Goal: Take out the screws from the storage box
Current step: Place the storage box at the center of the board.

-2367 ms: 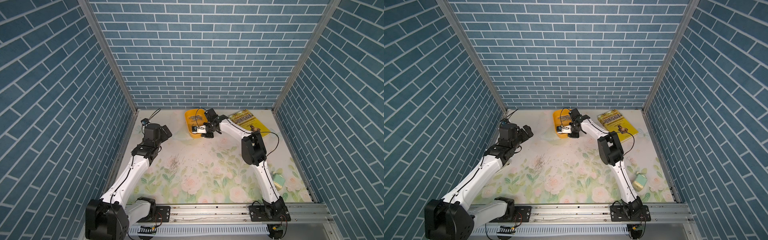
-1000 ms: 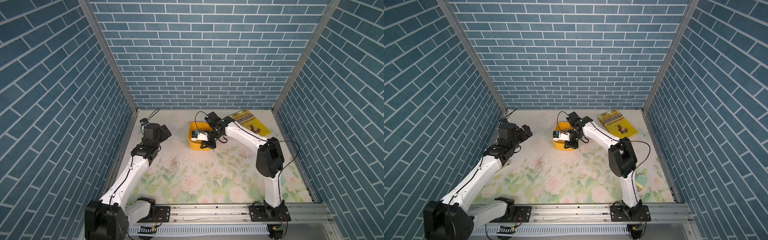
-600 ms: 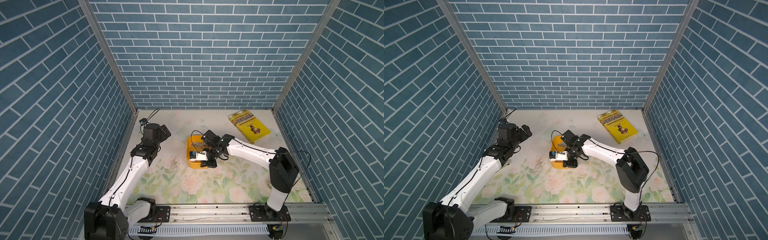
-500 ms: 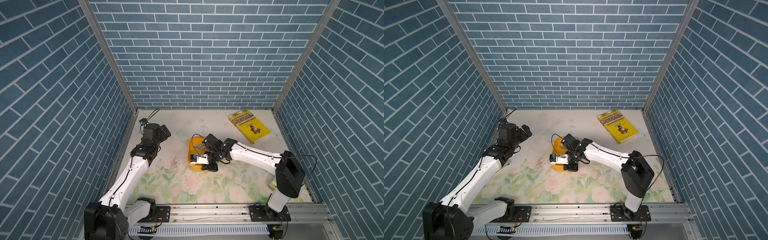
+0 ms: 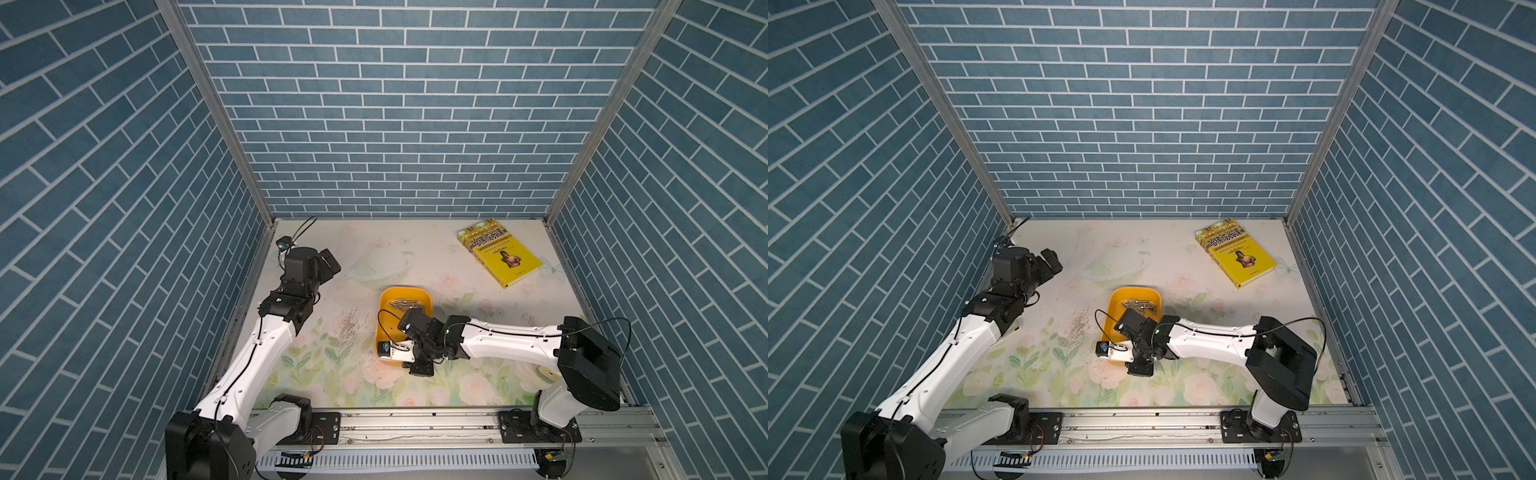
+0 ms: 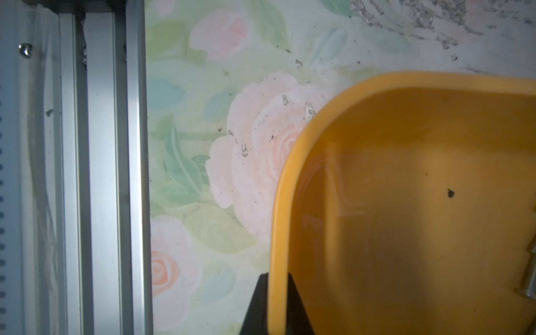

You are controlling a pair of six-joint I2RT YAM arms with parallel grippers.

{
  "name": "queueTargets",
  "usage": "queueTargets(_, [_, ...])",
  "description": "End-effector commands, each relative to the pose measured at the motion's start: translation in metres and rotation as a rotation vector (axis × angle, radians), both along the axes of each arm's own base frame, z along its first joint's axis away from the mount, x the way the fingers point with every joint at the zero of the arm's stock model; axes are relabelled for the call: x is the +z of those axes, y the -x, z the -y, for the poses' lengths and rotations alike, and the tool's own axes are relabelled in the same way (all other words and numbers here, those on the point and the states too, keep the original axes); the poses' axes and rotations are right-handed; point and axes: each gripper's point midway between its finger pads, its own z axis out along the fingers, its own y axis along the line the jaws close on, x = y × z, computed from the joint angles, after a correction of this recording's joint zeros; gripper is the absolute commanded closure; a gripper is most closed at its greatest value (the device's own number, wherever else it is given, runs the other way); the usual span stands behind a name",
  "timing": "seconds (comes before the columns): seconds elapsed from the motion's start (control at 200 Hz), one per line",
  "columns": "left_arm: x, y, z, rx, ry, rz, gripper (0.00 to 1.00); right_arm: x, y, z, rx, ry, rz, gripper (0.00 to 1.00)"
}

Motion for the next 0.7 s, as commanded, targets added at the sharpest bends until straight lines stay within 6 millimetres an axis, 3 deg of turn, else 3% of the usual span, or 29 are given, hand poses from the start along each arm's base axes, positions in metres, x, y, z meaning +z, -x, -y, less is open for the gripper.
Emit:
queueTargets(0.0, [0.001, -0.002, -0.001, 0.004, -0.016, -0.009, 0.0, -0.007, 0.022, 0.004, -0.048, 0.025, -0.068, 1.0])
queueTargets(0.385, [-0.011, -0.006, 0.005, -0.018, -0.006, -0.032, 0.0, -0.018, 0.056, 0.009, -0.03, 0.058, -0.087, 1.0])
queueTargets(0.695, [-0.013, -0.008, 0.003, -0.013, -0.015, -0.042, 0.0, -0.015, 0.073, 0.004, -0.021, 0.042, -0.099, 1.0])
